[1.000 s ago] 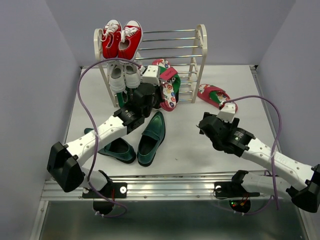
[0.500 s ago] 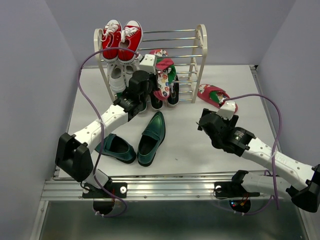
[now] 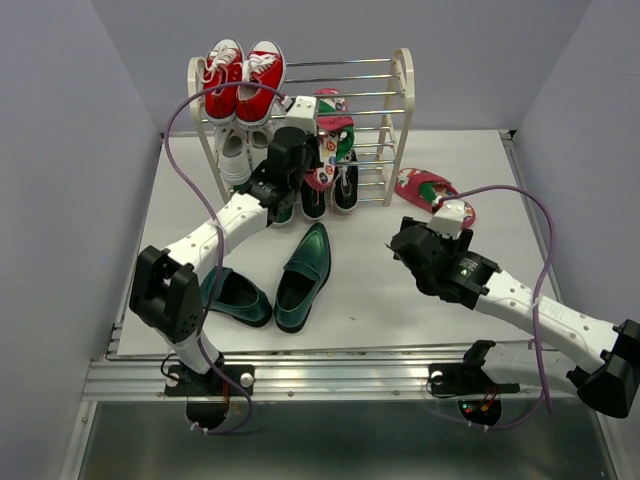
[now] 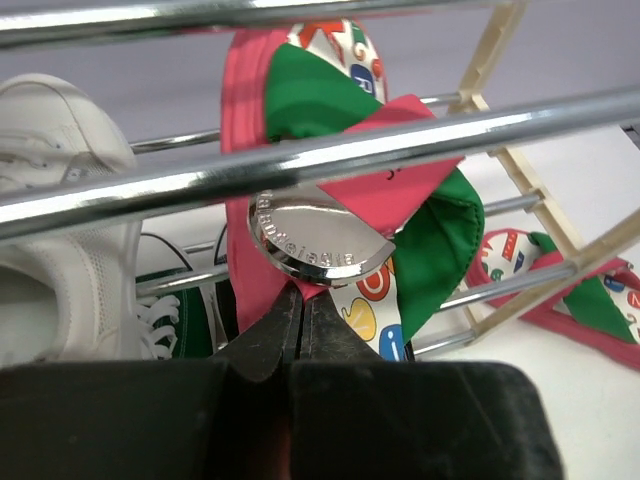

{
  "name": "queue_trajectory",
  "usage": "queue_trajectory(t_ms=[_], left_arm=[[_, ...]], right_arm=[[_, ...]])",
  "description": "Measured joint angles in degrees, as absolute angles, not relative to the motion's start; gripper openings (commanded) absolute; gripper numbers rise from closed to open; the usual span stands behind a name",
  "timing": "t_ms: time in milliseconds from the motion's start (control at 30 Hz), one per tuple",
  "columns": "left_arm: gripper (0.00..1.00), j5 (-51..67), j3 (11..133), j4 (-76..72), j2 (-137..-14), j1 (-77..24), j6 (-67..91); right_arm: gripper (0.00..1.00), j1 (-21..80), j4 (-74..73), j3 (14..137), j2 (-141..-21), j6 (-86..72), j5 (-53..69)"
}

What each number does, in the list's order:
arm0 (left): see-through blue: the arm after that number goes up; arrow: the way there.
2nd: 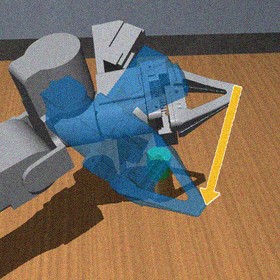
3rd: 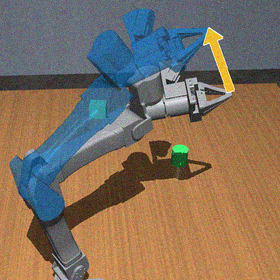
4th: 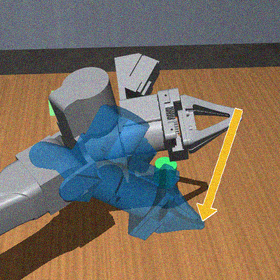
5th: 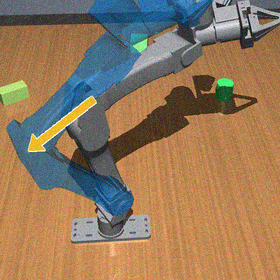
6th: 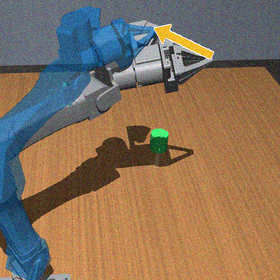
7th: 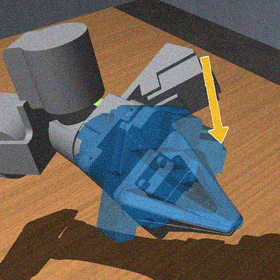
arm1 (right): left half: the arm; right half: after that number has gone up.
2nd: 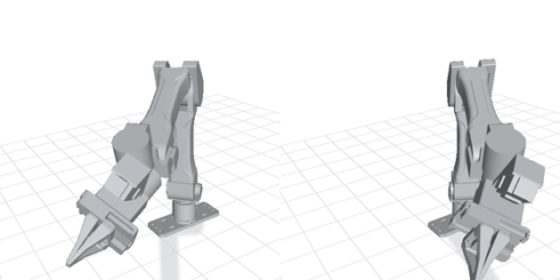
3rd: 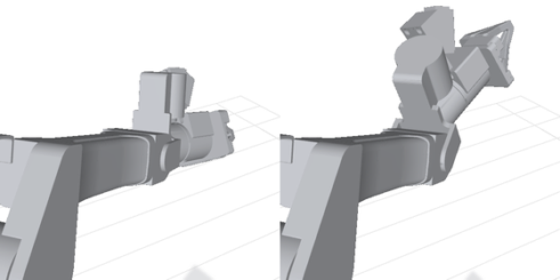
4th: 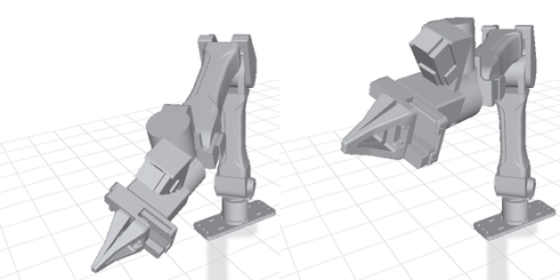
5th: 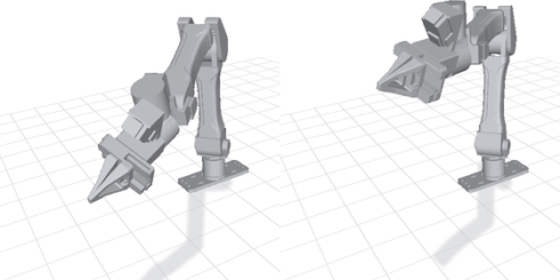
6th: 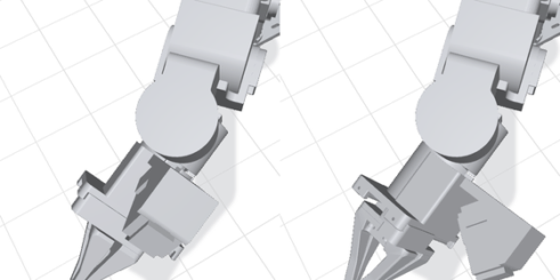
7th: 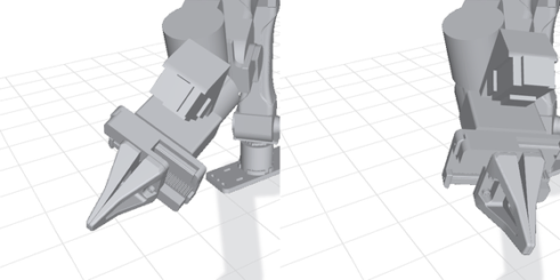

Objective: Place and organize the shoes onto the shoe shelf

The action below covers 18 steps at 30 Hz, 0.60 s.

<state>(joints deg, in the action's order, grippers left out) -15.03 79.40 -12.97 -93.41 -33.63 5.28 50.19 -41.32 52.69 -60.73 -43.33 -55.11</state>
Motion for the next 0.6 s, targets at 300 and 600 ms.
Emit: queue_trajectory(t_ms=[300,600], left_arm=[[0.0,-18.3,84.2,-13.2,-95.5,-33.0,6.0],[0.0,-24.1,87.2,-12.1,-99.5,-33.0,12.3]], right_arm=[[1.0,50.2,-41.0,53.0,-61.7,-42.7,-56.2],[1.0,50.2,-40.5,53.2,-61.8,-42.2,-56.8]])
